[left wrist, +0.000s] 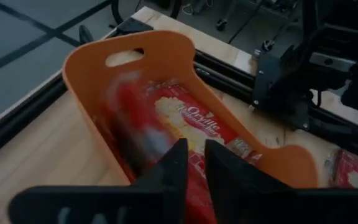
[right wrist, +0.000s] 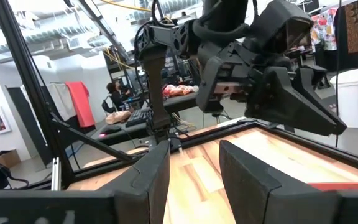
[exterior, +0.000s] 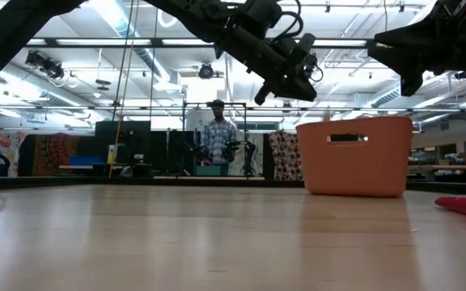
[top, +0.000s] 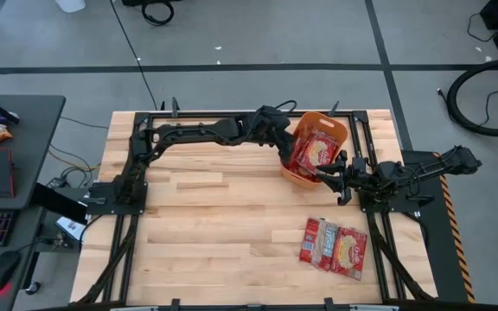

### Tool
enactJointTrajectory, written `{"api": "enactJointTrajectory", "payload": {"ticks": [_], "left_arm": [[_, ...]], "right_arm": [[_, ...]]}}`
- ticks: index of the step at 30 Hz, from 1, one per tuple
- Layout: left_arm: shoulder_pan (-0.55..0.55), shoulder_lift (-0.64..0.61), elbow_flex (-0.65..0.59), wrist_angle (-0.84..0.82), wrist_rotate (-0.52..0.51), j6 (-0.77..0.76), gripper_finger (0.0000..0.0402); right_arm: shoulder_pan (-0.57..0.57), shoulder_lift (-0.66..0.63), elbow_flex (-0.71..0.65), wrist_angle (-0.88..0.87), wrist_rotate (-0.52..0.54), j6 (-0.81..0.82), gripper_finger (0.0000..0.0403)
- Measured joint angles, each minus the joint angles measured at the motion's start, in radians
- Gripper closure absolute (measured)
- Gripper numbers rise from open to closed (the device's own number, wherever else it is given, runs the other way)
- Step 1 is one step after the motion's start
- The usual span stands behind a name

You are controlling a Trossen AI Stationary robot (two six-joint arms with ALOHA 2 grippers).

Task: Sort popcorn bags into baskets
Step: Put the red popcorn bag into the orange bin

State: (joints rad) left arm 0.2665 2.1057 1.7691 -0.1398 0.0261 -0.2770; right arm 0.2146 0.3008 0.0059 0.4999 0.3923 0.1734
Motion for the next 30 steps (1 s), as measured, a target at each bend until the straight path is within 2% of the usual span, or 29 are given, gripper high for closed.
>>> {"api": "enactJointTrajectory", "payload": {"ticks": [5,9,13,16,21,25,30], "left_arm": [[0.005,-0.007,0.0,0.022,0.022,0.068,0.0294],[-0.028,-0.013,0.002,0.014,0.146,0.326,0.0282],[-0.119,-0.013,0.002,-0.095,0.157,0.584,0.0286],[-0.193,-0.013,0.002,-0.163,0.044,0.697,0.0287],[-0.325,-0.025,0.001,-0.196,-0.244,0.745,0.0297],[-0.41,-0.061,-0.017,-0.243,-0.351,0.756,0.0326],[-0.477,-0.175,-0.177,-0.28,-0.506,0.721,0.0372]], "right_arm": [[0.0,0.0,0.0,0.0,0.0,0.0,0.0259],[0.0,0.0,0.0,0.0,0.0,0.0,0.0259],[0.0,0.0,0.0,0.0,0.0,0.0,0.0259],[0.0,0.0,0.0,0.0,0.0,0.0,0.0259],[0.0,0.0,0.0,0.0,0.0,0.0,0.0259],[0.0,0.0,0.0,-0.001,0.0,0.0,0.0259],[0.0,0.002,0.0,0.003,0.0,0.0,0.0259]]}}
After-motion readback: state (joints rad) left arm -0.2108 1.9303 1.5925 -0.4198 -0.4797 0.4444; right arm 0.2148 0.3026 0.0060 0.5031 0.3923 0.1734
